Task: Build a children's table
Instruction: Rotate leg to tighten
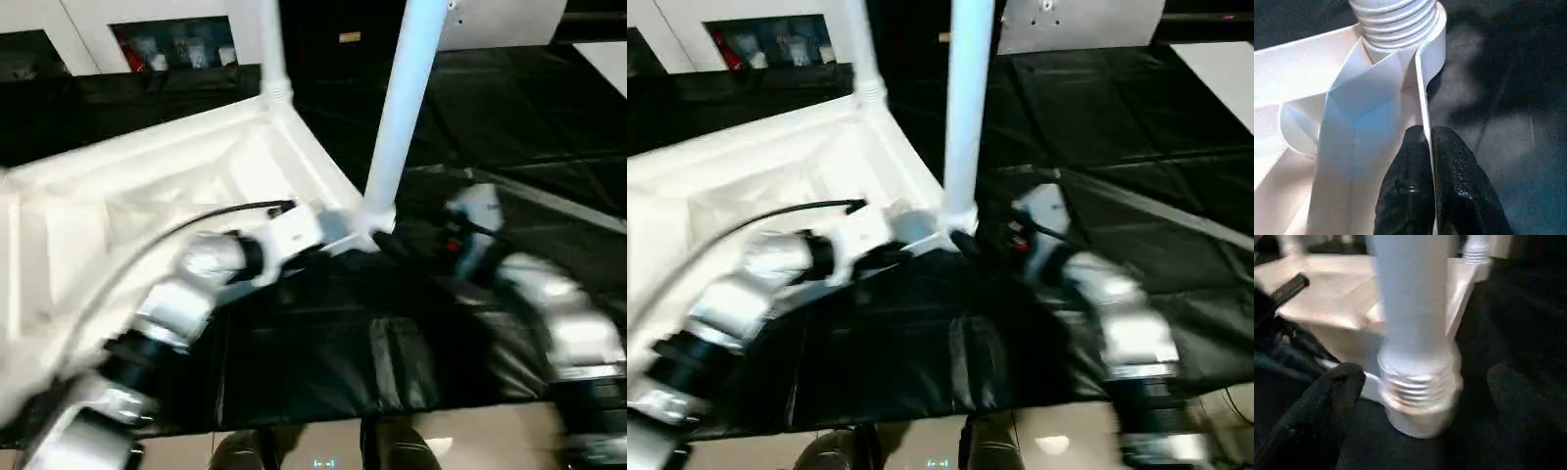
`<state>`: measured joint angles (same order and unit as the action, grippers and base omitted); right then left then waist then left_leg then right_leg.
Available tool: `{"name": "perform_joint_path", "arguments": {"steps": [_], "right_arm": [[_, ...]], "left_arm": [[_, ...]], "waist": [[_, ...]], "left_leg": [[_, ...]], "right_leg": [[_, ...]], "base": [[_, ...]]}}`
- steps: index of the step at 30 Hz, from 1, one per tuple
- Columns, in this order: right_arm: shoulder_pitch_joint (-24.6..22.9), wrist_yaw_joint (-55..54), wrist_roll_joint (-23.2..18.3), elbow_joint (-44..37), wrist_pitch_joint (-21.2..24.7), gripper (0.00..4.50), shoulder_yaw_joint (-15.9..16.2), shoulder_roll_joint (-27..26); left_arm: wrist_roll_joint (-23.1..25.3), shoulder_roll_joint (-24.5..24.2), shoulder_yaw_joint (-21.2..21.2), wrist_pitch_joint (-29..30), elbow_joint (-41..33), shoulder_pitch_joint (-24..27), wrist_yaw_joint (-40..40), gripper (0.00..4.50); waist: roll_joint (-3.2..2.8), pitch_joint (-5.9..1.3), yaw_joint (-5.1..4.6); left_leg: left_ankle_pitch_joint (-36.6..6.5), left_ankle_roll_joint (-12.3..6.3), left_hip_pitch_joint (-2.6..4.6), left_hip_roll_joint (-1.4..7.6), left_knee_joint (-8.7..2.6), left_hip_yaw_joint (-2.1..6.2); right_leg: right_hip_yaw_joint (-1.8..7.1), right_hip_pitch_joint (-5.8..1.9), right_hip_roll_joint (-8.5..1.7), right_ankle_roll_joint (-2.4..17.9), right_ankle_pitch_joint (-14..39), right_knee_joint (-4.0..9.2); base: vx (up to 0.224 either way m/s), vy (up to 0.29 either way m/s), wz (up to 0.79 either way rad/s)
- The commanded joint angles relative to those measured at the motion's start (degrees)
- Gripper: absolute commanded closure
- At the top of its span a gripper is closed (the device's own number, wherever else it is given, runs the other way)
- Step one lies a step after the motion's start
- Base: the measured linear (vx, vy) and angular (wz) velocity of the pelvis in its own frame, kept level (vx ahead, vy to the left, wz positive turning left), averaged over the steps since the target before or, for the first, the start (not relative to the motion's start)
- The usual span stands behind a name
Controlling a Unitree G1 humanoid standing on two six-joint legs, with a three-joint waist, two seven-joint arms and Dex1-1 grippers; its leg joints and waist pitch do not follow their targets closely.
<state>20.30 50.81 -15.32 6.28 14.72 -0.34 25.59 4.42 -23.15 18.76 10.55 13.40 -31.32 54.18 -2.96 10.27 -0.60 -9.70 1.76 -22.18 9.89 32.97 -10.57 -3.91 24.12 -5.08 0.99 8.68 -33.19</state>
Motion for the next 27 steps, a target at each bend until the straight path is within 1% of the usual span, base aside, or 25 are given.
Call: {"name": "perform_joint_path", "arguments": {"steps": [1,2,3,4,5,6,7,8,9,10,11,12,13,14,15,16,17,18,19,21,22,23,24,25,27], "right_arm": [[0.88,6.62,-0.66,-1.01,-1.78,0.05,1.77,2.28],[0.94,6.83,-0.68,-0.96,-1.85,0.05,1.82,2.41],[1.37,8.32,-0.75,-0.46,-2.01,0.05,2.17,3.17],[2.2,11.55,-0.33,0.63,-2.93,0.05,3.37,4.75],[2.32,12.07,-0.27,0.82,-3.1,0.05,3.55,4.98],[2.44,12.61,-0.21,1.01,-3.28,0.05,3.73,5.21],[2.81,14.08,-0.03,1.52,-3.74,0.05,4.39,5.61],[3.31,15.51,0.04,2.28,-4.24,0.05,5.17,6.03],[3.68,16.37,0.06,2.77,-4.46,0.05,5.68,6.21],[4.62,17.99,-0.14,4.07,-4.69,0.05,6.57,6.32],[4.92,18.2,-0.1,4.5,-4.78,0.05,6.73,6.15],[5.23,18.73,0.09,4.96,-4.97,0.05,7.13,6.11],[5.27,18.82,0.13,5.02,-5.0,0.05,7.18,6.1],[5.42,19.16,0.28,5.22,-5.12,0.05,7.38,6.05],[5.6,19.97,0.67,5.47,-5.51,0.21,7.97,6.08],[5.6,19.97,0.67,5.47,-5.51,0.21,7.97,6.08],[5.85,21.74,1.07,5.8,-6.15,0.21,9.27,6.31],[5.89,22.37,1.18,5.89,-6.36,0.49,9.74,6.28],[5.91,22.69,1.21,5.94,-6.46,0.49,9.97,6.23],[6.1,23.13,1.16,6.37,-7.09,0.56,10.37,6.09],[6.14,23.26,1.14,6.45,-7.2,0.75,10.54,6.04],[6.22,23.46,1.13,6.63,-7.33,0.87,10.65,5.99],[6.2,23.75,1.14,6.61,-7.33,0.87,10.91,5.9],[6.24,23.8,1.2,6.74,-7.44,0.98,11.01,5.82],[6.27,23.81,1.24,6.83,-7.52,0.98,11.06,5.78]], "left_arm": [[-1.08,-1.51,2.67,-4.08,1.44,0.65,7.6,4.5],[-1.21,-1.54,2.63,-4.2,1.49,0.63,7.81,4.5],[-1.93,-1.74,2.61,-4.61,1.8,0.46,9.19,4.5],[-2.94,-2.55,3.13,-6.21,2.36,0.12,12.39,4.5],[-3.11,-2.7,3.24,-6.53,2.5,0.05,12.88,4.5],[-3.28,-2.85,3.35,-6.86,2.64,-0.01,13.39,4.5],[-3.44,-3.36,3.93,-7.45,2.65,-0.15,14.83,4.5],[-3.65,-3.83,4.51,-8.27,2.85,-0.37,16.1,4.5],[-3.77,-4.15,4.85,-8.81,3.0,-0.51,16.92,4.5],[-3.82,-4.69,5.57,-10.19,3.51,-0.78,18.77,4.5],[-3.82,-4.8,5.7,-10.56,3.57,-0.78,19.23,4.5],[-3.86,-4.82,5.82,-10.78,3.49,-0.75,19.55,4.5],[-3.87,-4.82,5.8,-10.83,3.5,-0.74,19.63,4.5],[-3.92,-4.83,5.74,-11.05,3.52,-0.7,19.91,4.5],[-3.82,-4.81,5.76,-11.27,3.48,-0.73,20.08,4.5],[-3.82,-4.81,5.76,-11.27,3.48,-0.73,20.08,4.5],[-3.5,-4.59,5.69,-11.94,4.14,-1.12,20.13,4.5],[-3.48,-4.59,5.67,-12.19,4.39,-1.26,20.22,4.5],[-3.51,-4.62,5.67,-12.34,4.55,-1.34,20.3,4.5],[-3.63,-4.73,5.74,-12.79,4.94,-1.5,20.39,4.5],[-3.66,-4.82,5.74,-12.92,4.99,-1.49,20.42,4.5],[-3.66,-4.85,5.69,-13.09,5.1,-1.48,20.54,4.5],[-3.68,-5.02,5.54,-13.03,4.96,-1.27,20.66,4.5],[-3.64,-5.07,5.49,-13.06,4.95,-1.21,20.67,4.5],[-3.6,-5.1,5.46,-13.07,4.94,-1.19,20.67,4.5]], "waist": [[0.58,-5.32,0.41],[0.54,-5.39,0.5],[0.56,-5.58,0.69],[0.55,-5.66,0.78],[0.59,-5.88,1.11],[0.58,-5.85,1.2],[0.6,-5.74,1.54],[0.64,-5.71,1.66],[0.75,-5.53,1.83],[0.74,-5.52,1.98],[0.75,-5.32,2.14],[0.73,-5.31,2.25],[0.86,-5.16,2.36],[0.89,-5.15,2.41],[1.0,-5.2,2.38],[1.03,-5.17,2.35],[1.09,-5.16,2.33],[1.07,-5.22,2.32],[1.16,-5.25,2.3],[1.14,-5.31,2.33],[1.27,-5.26,2.35],[1.23,-5.29,2.41],[1.24,-5.25,2.42],[1.21,-5.25,2.4],[1.24,-5.28,2.39]], "left_leg": [[-8.1,-7.85,0.63,2.66,-3.25,0.97],[-7.39,-8.15,0.7,2.73,-3.17,0.95],[-5.69,-9.01,0.89,2.81,-3.03,0.88],[-4.69,-9.49,0.85,2.87,-2.98,0.85],[-3.22,-10.36,1.01,2.88,-2.81,0.84],[-2.6,-10.82,0.95,2.96,-2.81,0.79],[-2.36,-11.58,1.01,3.17,-2.72,0.72],[-2.69,-11.58,0.97,3.15,-2.72,0.69],[-3.94,-11.03,1.0,3.19,-2.86,0.62],[-4.51,-10.66,1.07,3.17,-2.86,0.61],[-6.14,-9.76,1.1,3.17,-3.01,0.57],[-6.87,-9.19,1.18,3.2,-3.01,0.56],[-8.47,-7.77,1.26,3.3,-3.18,0.55],[-8.82,-7.42,1.3,3.28,-3.22,0.55],[-9.08,-6.92,1.26,3.3,-3.27,0.58],[-9.18,-6.77,1.16,3.28,-3.28,0.6],[-9.15,-6.68,1.19,3.26,-3.3,0.58],[-9.12,-6.77,1.18,3.2,-3.24,0.55],[-8.82,-6.91,1.12,3.18,-3.22,0.54],[-8.14,-7.27,1.15,3.22,-3.18,0.51],[-8.05,-7.54,1.13,3.21,-3.16,0.46],[-7.91,-7.61,1.14,3.2,-3.15,0.45],[-7.93,-7.67,1.08,3.19,-3.15,0.47],[-7.85,-7.67,1.1,3.23,-3.17,0.5],[-7.71,-7.67,1.13,3.2,-3.14,0.47]], "right_leg": [[2.84,-3.36,-3.26,15.4,10.62,3.15],[2.86,-3.32,-3.24,15.92,9.17,2.98],[2.88,-3.28,-3.18,17.1,6.05,2.53],[2.89,-3.35,-3.17,17.55,4.61,2.33],[2.77,-3.35,-3.07,18.39,2.55,1.99],[2.8,-3.36,-3.05,18.6,1.69,1.89],[2.82,-3.25,-3.2,18.98,1.47,1.75],[2.81,-3.27,-3.24,18.96,2.09,1.81],[2.82,-3.24,-3.27,18.67,4.25,2.06],[2.82,-3.24,-3.29,18.59,5.33,2.11],[2.85,-3.17,-3.34,18.12,8.24,2.49],[2.9,-3.13,-3.4,17.92,9.29,2.55],[3.02,-3.03,-3.4,17.32,11.53,2.72],[3.03,-3.02,-3.38,17.17,12.09,2.76],[3.02,-3.07,-3.42,16.94,12.57,2.74],[3.06,-3.09,-3.46,16.76,12.72,2.74],[3.13,-3.06,-3.47,16.53,12.89,2.74],[3.11,-3.05,-3.43,16.49,12.89,2.75],[3.12,-3.1,-3.43,16.39,12.71,2.73],[3.15,-3.01,-3.42,16.55,11.66,2.63],[3.18,-2.99,-3.42,16.61,11.53,2.65],[3.17,-3.0,-3.41,16.61,11.65,2.63],[3.16,-3.03,-3.43,16.6,11.73,2.63],[3.13,-2.99,-3.44,16.55,11.94,2.64],[3.13,-2.99,-3.41,16.57,11.98,2.63]], "base": [[0.0,0.0,0.0],[0.0,0.0,0.0],[0.0,0.0,0.0],[0.0,0.0,0.0],[0.0,0.0,0.0],[0.0,0.0,0.0],[0.0,0.0,0.0],[0.0,0.0,0.0],[0.0,0.0,0.0],[0.0,0.0,0.0],[0.0,0.0,0.0],[0.0,0.0,0.0],[0.0,0.0,0.0],[0.0,0.0,0.0],[0.0,0.0,0.0],[0.0,0.0,0.0],[0.0,0.0,0.0],[0.0,0.0,0.0],[0.0,0.0,0.0],[0.0,0.0,0.0],[0.0,0.0,0.0],[0.0,0.0,0.0],[0.0,0.0,0.0],[0.0,0.0,0.0],[0.0,0.0,0.0]]}}
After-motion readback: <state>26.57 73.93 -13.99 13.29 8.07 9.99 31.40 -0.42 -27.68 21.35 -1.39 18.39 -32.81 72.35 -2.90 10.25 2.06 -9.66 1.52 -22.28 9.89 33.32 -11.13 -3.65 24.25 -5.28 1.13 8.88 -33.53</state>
